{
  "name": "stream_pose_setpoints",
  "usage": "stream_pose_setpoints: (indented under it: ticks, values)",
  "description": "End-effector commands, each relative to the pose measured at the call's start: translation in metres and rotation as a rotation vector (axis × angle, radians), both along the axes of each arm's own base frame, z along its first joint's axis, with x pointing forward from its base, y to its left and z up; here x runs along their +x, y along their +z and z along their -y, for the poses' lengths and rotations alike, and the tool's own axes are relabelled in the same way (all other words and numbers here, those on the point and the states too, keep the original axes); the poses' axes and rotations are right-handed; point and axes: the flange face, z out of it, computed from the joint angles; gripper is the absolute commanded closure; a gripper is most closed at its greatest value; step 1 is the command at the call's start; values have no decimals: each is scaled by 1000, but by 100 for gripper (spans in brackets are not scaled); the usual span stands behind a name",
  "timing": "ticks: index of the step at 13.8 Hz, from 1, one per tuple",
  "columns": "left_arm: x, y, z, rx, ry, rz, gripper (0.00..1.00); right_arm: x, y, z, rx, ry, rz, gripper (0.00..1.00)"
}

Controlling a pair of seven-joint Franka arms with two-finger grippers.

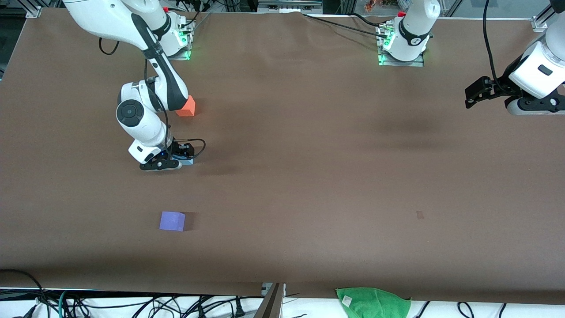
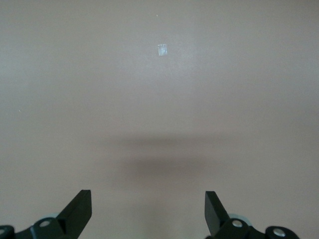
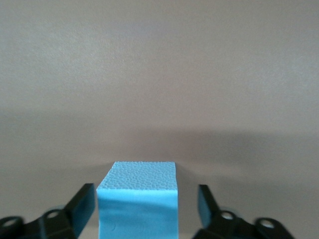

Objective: Place blue block between orange and purple blocks

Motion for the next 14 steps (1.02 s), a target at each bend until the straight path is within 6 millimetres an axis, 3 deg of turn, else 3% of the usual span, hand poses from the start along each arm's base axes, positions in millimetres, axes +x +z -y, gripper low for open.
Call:
stream_pose_setpoints:
  ticks: [1,4,12,14]
  values:
    - [5,5,0,-16,-9,-1,0,1,35,-4,13,2,-17,0]
    - [5,6,3,-14,-15,1,0,8,102,-8,23,2,-8,0]
    - [4,6,5,-11,-24,-2,0,-12,318,13,19,-14,-94,0]
    - [4,6,4,-11,-24,-2,0,-10,350,20,10,-20,-102,0]
